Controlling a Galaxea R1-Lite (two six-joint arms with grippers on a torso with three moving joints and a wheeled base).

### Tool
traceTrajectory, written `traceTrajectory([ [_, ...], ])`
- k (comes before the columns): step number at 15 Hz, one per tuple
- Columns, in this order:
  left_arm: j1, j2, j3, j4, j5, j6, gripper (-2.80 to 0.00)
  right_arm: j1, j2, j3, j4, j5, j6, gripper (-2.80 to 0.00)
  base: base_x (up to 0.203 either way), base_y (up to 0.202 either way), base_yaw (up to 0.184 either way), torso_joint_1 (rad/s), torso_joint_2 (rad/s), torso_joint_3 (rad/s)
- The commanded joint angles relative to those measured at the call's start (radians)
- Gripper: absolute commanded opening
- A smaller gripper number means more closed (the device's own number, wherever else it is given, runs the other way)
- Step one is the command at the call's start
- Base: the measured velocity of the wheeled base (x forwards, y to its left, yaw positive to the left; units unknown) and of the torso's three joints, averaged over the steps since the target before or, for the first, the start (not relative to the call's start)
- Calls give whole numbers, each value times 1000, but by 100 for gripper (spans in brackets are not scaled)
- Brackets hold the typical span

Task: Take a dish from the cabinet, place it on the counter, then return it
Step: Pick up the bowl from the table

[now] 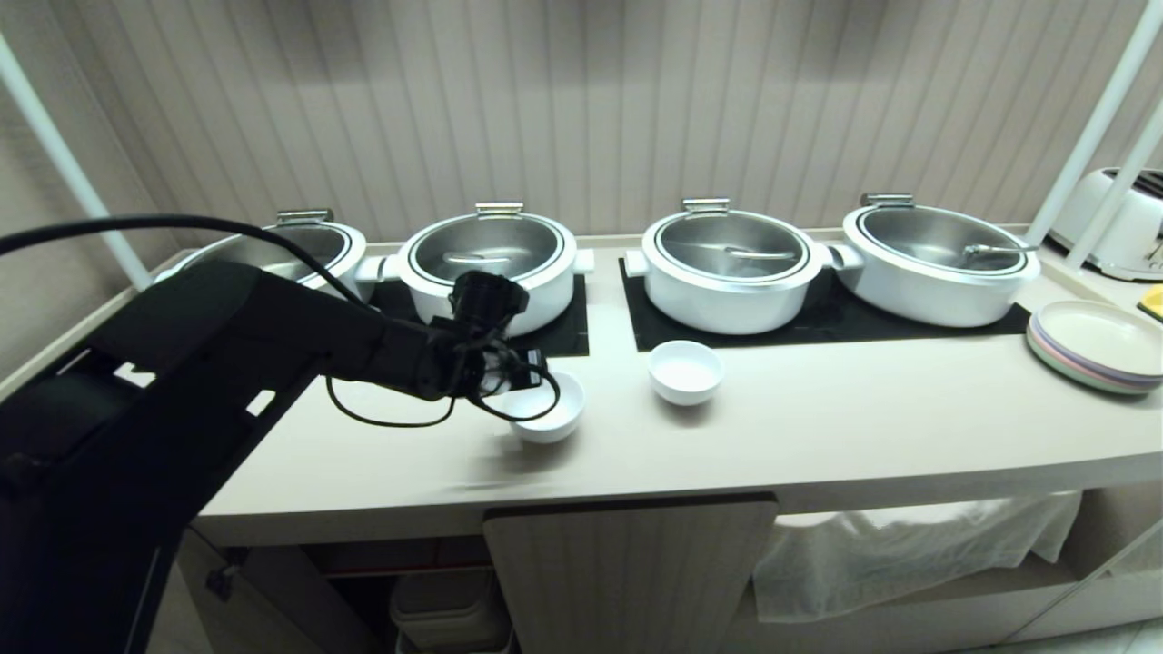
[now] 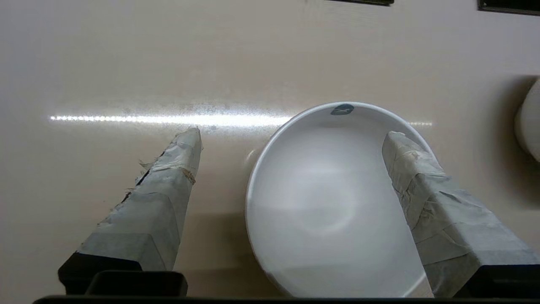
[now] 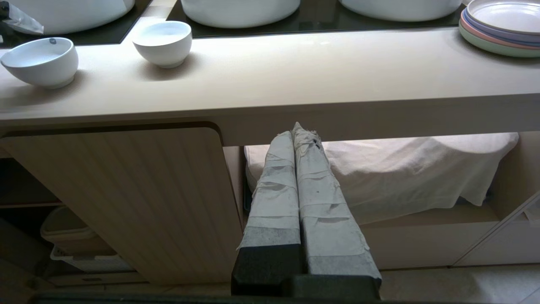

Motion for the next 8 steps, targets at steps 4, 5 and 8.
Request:
traceTrajectory([
  [4,-18,-90,83,-58,50,-3,0,0,1,-1,0,0,0,-280,0,0,0,0,0,0],
  [5,-19,-108,126,-108,52,1,0,0,1,0,0,0,0,-280,0,0,0,0,0,0],
  [8,-26,-198,275,-206,54,27,0,0,1,-1,0,0,0,-280,0,0,0,0,0,0],
])
